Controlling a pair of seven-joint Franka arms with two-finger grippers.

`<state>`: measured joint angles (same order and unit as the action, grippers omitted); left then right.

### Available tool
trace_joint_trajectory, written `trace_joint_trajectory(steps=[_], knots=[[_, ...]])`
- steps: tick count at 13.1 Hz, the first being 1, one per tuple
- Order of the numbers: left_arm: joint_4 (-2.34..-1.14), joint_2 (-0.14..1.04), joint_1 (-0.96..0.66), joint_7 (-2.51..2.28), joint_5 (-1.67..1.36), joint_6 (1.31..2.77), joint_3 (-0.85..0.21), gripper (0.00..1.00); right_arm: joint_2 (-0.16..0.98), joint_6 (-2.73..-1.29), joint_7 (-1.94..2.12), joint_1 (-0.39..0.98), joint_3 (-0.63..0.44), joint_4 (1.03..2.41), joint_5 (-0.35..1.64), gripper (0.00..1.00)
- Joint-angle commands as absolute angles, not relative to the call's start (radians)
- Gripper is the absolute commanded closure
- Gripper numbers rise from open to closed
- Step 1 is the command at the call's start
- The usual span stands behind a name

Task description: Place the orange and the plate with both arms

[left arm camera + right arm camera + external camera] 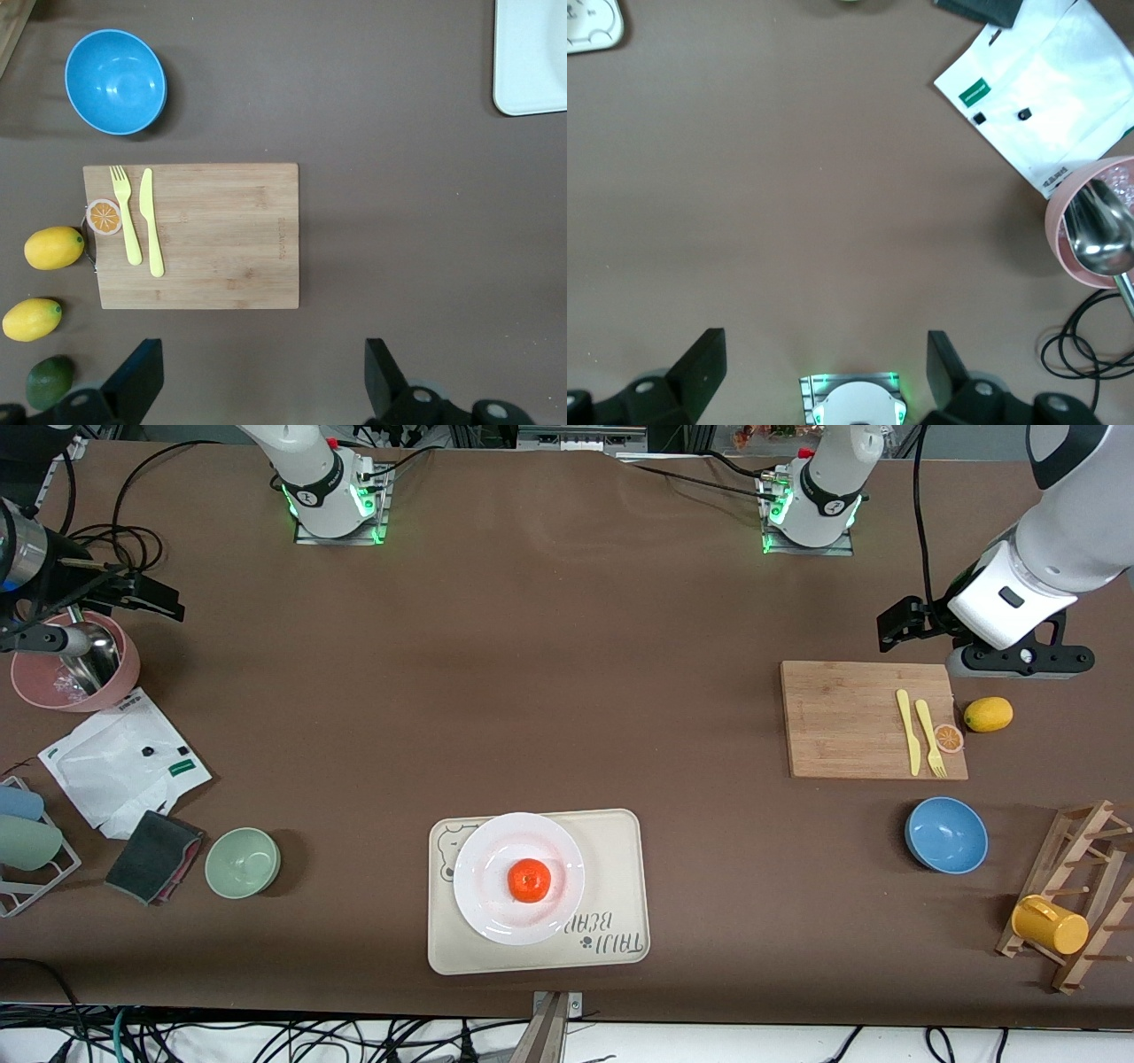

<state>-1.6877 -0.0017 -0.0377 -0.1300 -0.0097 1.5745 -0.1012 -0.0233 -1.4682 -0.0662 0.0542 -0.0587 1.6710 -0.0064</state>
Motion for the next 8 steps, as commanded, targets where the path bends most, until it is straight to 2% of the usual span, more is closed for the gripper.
trace_joint_trajectory(steps=[1,6,8], knots=[[-1.654,0.011,-0.037,-0.123,0.003,1.548,-0.104,0.0,-0.003,-1.459,-0.058,0.048,-0.063,1.605,-0.011,0.0],[-1.652,0.012,-0.037,-0.123,0.005,1.548,-0.104,0.0,0.023,-1.462,-0.055,0.06,-0.075,1.575,-0.018,0.0],[-1.654,0.012,-0.037,-0.123,0.005,1.548,-0.104,0.0,0.067,-1.45,-0.049,0.06,-0.089,1.502,-0.017,0.0]])
